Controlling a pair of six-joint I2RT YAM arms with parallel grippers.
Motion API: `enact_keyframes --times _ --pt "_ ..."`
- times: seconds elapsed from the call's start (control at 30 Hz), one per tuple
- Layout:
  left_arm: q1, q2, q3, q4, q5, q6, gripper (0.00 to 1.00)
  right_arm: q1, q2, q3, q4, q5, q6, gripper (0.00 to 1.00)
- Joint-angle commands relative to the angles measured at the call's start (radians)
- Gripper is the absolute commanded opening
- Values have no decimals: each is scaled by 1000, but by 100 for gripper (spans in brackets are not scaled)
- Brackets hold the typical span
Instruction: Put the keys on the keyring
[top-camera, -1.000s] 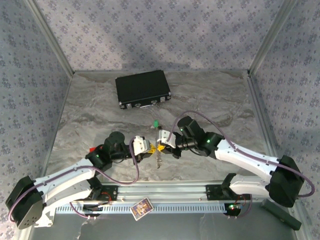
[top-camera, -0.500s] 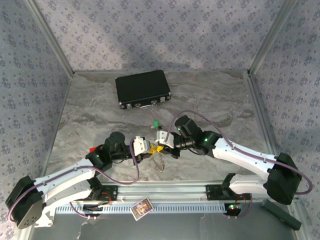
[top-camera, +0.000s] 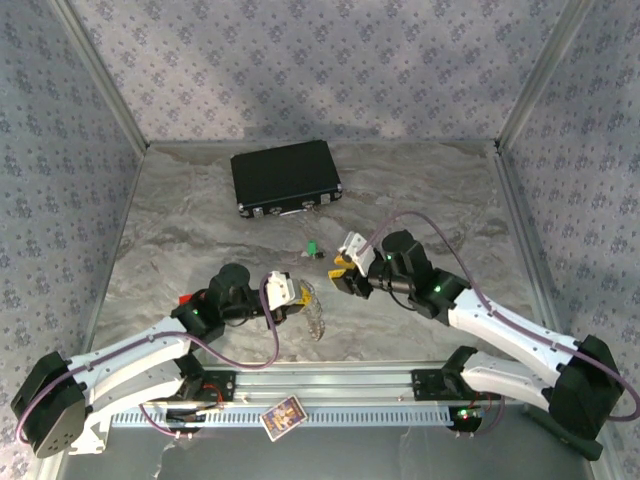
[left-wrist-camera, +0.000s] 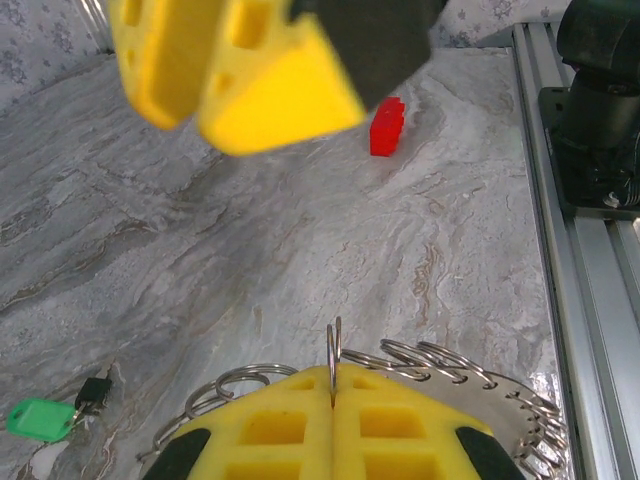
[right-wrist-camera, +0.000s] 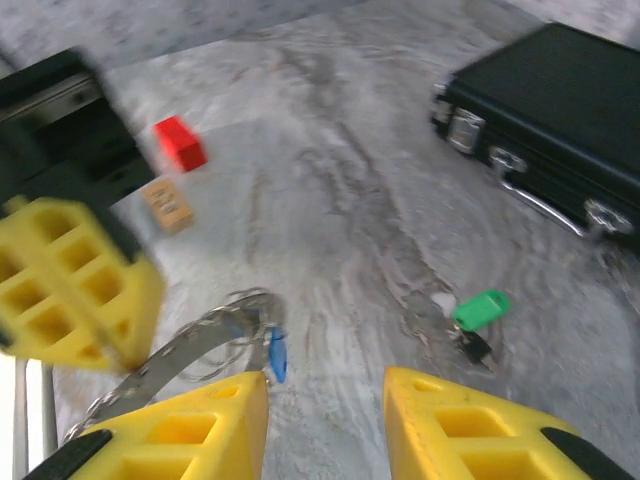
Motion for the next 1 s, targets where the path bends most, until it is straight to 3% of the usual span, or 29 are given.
enact_keyframes --times 0.0,0.13,0.37,0.47,0.8,0.97 --pt "-4 4 20 29 -15 -23 0 -3 28 20 -50 241 295 36" --pt "-6 1 23 -1 -36 -40 0 -26 97 79 -184 414 510 34" --pt "-5 -95 20 -80 -135 -56 0 -75 307 226 -282 246 548 33" --pt "-4 -156 13 -135 -193 -64 0 -73 411 286 -294 246 570 31" --pt "-1 -321 -14 -230 -426 -131 0 -5 796 651 -459 267 403 37" --pt "-2 -380 -33 -232 -470 -182 0 38 940 807 -602 361 302 37"
